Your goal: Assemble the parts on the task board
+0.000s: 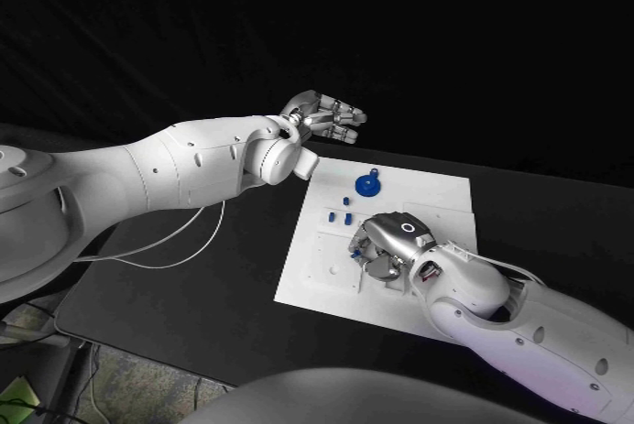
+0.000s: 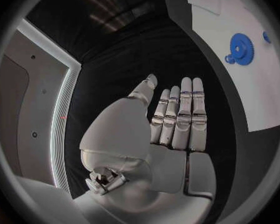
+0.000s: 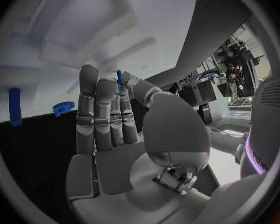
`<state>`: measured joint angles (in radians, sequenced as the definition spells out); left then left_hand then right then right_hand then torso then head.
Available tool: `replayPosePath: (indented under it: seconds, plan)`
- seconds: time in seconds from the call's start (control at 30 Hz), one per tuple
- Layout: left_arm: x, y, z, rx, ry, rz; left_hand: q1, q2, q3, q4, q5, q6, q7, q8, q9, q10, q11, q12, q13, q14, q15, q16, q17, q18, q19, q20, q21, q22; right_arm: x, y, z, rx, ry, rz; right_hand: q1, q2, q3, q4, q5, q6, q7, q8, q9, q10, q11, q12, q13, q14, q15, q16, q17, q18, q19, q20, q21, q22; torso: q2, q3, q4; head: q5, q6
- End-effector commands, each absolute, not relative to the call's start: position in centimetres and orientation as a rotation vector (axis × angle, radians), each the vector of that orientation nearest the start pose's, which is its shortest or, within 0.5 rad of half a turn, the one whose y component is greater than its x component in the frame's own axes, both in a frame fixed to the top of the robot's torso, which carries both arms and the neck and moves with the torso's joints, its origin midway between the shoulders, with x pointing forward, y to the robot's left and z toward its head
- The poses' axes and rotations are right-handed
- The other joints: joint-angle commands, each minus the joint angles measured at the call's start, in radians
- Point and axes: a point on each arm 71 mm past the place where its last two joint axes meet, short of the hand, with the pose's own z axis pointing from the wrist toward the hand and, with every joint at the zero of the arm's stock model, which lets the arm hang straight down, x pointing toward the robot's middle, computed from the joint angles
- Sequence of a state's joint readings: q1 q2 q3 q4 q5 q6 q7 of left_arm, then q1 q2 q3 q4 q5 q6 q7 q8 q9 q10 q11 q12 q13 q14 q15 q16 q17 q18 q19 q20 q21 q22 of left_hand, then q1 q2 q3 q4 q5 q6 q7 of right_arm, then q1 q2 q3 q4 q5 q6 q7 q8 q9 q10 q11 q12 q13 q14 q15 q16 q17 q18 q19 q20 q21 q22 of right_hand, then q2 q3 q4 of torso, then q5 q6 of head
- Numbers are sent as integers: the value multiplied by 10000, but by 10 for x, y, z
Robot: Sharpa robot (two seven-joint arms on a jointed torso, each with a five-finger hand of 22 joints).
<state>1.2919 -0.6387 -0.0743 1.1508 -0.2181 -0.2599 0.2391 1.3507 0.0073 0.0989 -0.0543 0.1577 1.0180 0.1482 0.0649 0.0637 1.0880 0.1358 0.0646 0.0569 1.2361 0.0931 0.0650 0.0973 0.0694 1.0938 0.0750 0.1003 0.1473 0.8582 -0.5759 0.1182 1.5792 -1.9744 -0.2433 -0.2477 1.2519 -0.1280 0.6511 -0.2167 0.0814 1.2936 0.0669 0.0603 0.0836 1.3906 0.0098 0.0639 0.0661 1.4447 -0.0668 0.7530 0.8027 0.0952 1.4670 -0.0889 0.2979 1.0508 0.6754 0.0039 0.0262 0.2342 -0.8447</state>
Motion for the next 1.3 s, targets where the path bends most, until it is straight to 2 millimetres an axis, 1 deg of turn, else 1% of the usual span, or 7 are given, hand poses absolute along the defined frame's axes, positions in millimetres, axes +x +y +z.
replayPosePath:
  seconds: [0.03,0.43,0.63,0.8,1.03,1.2,1.3]
  plan:
    - [564,210,-167,-9015,15268,-13045,25,77,-17,19,-57,-18,-24,-11,5,-62,-12,-8,14,-48,41,-23,14,-105,-13,50,38,-11,405,-55,-261,-4895,16307,7067,-19,102,-36,-8,26,62,17,40,9,39,-12,36,8,2,-63,47,-10,142,312,-72,-31,8,-3,5,-6,-15,22]
    - [564,210,-167,-9016,15285,-13050,19,82,-32,38,-64,-12,-23,-11,5,-67,-10,-8,14,-53,44,-22,14,-106,-16,54,53,-47,404,-53,-261,-4871,16253,7122,-19,102,-36,-8,26,62,17,40,9,39,-12,36,8,2,-63,47,-10,142,312,-72,-31,8,3,10,-3,-28,32]
    - [564,209,-167,-9013,15292,-13057,19,82,-32,38,-64,-12,-23,-11,5,-67,-10,-8,14,-53,44,-22,14,-106,-16,54,53,-47,404,-53,-262,-4942,16387,7060,-34,111,-26,-19,16,58,19,40,10,33,-10,33,7,-2,-61,44,-16,141,310,-69,-43,24,2,3,-5,-29,29]
    - [564,209,-167,-9013,15296,-13060,19,82,-32,38,-64,-12,-23,-11,5,-67,-10,-8,14,-53,44,-22,14,-106,-16,54,53,-47,404,-52,-263,-4988,16490,6987,-34,111,-26,-19,16,58,19,40,10,33,-10,33,7,-2,-61,44,-16,141,310,-69,-43,24,0,-5,7,-41,16]
    - [564,209,-167,-9014,15298,-13058,19,82,-32,38,-64,-12,-23,-11,5,-67,-10,-8,14,-53,44,-22,14,-106,-16,54,53,-47,405,-50,-264,-5023,16531,6925,-34,128,-39,-31,17,46,21,39,9,27,-8,35,8,-13,-57,47,-15,141,305,-67,-55,39,1,-5,3,-42,17]
    - [564,209,-167,-9009,15293,-13065,19,82,-32,38,-64,-12,-23,-11,5,-67,-10,-8,14,-53,44,-22,14,-106,-16,54,53,-47,406,-48,-265,-5093,16630,6855,-43,127,-41,-30,23,38,24,37,8,17,-5,33,7,-21,-55,44,-17,139,299,-65,-63,42,1,-14,-1,-35,-19]
    - [564,209,-167,-9005,15294,-13072,19,82,-32,38,-64,-12,-23,-11,5,-67,-10,-8,14,-53,44,-22,14,-106,-16,54,53,-47,406,-47,-266,-5153,16728,6770,-48,130,-48,-28,24,30,27,37,6,9,-3,32,6,-26,-53,41,-20,138,298,-62,-70,45,1,-11,-1,-37,-30]
